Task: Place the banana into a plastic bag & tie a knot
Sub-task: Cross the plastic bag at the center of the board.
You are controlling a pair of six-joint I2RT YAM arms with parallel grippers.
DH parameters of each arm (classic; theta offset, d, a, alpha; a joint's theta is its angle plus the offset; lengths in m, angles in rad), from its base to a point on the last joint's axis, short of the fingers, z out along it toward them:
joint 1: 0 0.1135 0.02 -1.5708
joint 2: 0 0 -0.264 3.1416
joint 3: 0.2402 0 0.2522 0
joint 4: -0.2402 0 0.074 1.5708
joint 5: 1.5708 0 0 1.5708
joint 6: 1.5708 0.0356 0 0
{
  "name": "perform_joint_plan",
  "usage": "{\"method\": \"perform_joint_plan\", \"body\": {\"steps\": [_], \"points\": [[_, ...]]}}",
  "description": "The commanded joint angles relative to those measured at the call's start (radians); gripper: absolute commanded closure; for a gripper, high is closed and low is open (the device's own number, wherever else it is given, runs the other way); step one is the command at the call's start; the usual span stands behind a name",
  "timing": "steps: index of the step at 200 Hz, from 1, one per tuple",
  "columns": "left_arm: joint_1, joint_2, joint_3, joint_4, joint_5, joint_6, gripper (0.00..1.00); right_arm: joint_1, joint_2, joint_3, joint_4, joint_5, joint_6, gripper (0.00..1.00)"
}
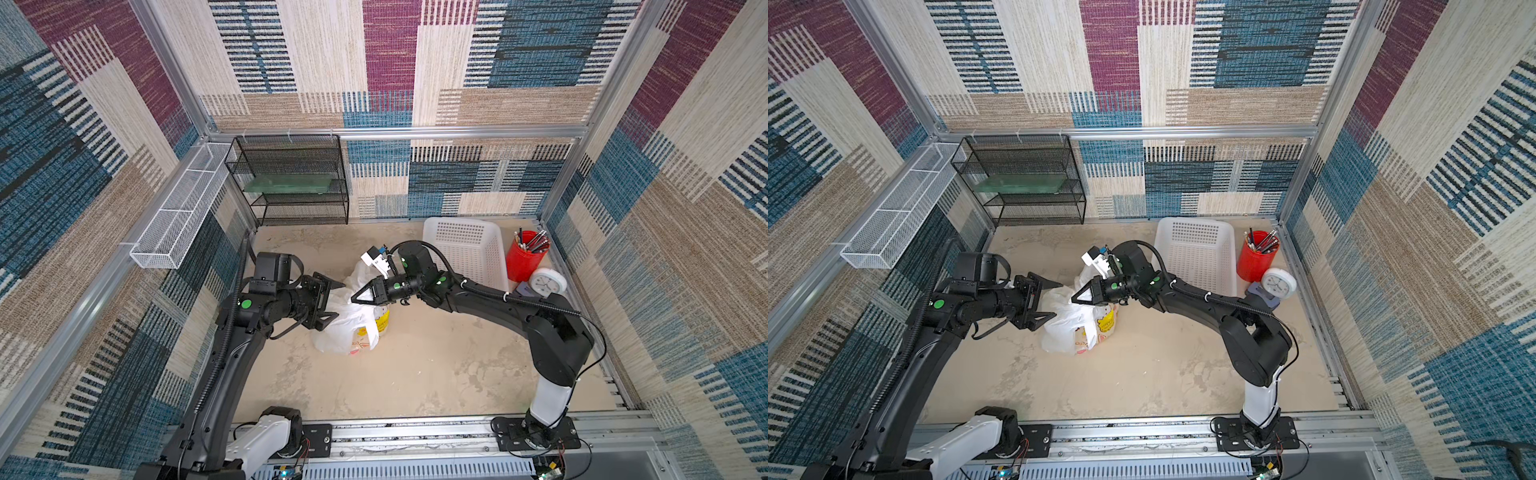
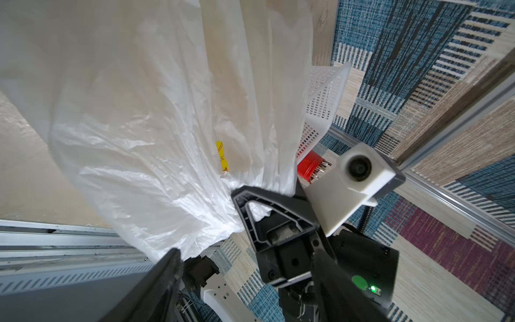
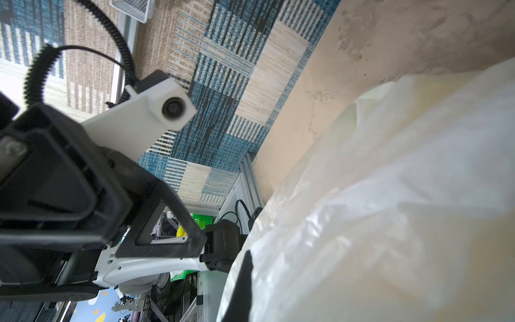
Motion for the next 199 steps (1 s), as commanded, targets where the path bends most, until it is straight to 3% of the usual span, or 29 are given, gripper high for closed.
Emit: {"method": "perform_joint_plan", "body": {"steps": [1,72,153,158,179,199], "points": [[0.0,0.039,-0.01,0.136,0.015,-0.054,0.23,-0.006,-0.005,-0.013,0.043,-0.076,-0.04,1.0],[-0.026,0.165,-0.012,0.092,-0.003,0.005,0.25,-0.03,-0.025,-0.038,0.012,-0.093,-0.058,1.0],[-0.091,0.239,-0.015,0.128,-0.08,-0.015,0.46,-0.033,-0.031,-0.032,0.0,-0.105,-0.062,1.0],[-0.093,0.245,-0.008,0.129,-0.081,-0.012,0.49,-0.033,-0.032,-0.032,-0.003,-0.107,-0.064,1.0],[-0.11,0.264,0.015,0.129,-0.09,-0.003,0.77,-0.037,-0.036,-0.03,-0.017,-0.112,-0.074,1.0],[-0.133,0.268,0.018,0.13,-0.101,-0.006,0.88,-0.044,-0.043,-0.034,-0.022,-0.118,-0.078,1.0]]}}
